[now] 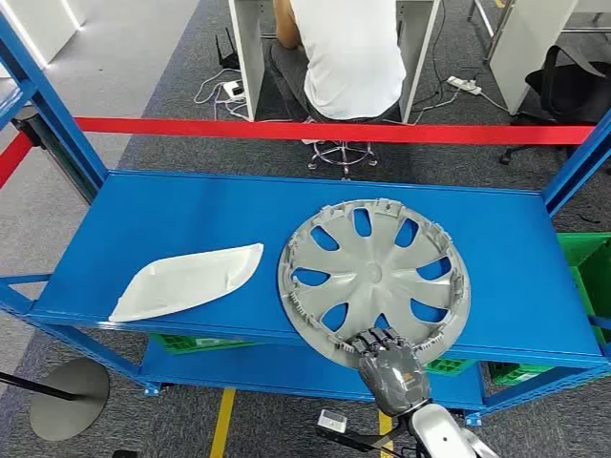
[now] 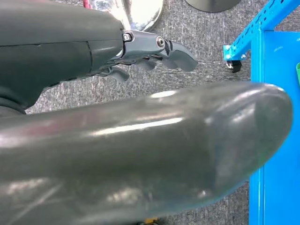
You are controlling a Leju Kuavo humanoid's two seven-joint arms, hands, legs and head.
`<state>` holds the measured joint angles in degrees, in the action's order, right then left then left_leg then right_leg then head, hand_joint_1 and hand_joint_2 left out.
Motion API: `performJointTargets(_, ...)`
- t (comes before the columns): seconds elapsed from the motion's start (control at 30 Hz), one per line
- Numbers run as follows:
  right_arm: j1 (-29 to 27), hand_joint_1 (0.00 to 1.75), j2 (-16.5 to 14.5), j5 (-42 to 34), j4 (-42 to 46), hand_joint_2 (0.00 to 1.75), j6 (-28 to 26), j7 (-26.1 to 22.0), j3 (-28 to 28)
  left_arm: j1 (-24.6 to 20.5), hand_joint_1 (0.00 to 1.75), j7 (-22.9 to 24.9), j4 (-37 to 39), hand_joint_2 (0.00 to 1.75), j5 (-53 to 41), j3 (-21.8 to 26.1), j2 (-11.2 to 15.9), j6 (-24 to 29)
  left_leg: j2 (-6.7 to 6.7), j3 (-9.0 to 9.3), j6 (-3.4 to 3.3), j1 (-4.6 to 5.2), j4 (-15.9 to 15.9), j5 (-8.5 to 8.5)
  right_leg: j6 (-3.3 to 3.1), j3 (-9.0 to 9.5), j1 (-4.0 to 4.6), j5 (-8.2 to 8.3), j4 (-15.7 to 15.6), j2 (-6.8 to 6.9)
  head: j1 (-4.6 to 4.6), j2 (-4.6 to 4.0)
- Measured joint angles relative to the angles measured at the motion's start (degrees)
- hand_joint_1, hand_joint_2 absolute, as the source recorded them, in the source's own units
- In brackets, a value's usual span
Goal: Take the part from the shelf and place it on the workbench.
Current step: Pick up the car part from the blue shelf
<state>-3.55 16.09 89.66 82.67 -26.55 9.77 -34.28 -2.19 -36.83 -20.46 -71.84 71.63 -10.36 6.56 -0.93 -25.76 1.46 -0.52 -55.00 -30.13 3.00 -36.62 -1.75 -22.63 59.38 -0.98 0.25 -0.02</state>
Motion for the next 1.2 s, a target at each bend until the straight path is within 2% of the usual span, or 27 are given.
performJointTargets(0.87,-1.0,1.75,-0.8,0.3,1.9,1.75,-1.8,-0.1,1.8,0.0,0.00,-0.6,0.0,0.00,0.4,0.0,0.0,0.8,0.00,0.00,-0.02,0.00,0.0,0.01,0.00,0.01,0.00,0.00,0.0,0.01,0.01,0.00)
performJointTargets(1.13,-0.6,1.75,-0.3,0.2,4.5,1.75,-8.9,2.2,1.3,0.0,0.00,-1.2,0.0,0.00,0.3,0.0,0.0,2.5,0.00,-0.01,-0.03,0.00,0.0,0.02,0.00,0.01,0.00,0.01,0.0,0.01,-0.01,0.00)
performJointTargets(1.2,-0.1,1.75,0.4,0.2,5.7,1.75,-10.5,1.2,1.5,0.0,0.00,-1.3,0.0,0.00,0.4,0.0,0.0,2.8,0.00,-0.01,-0.03,0.00,0.0,0.02,0.00,0.01,0.00,0.01,0.0,0.01,0.00,0.00)
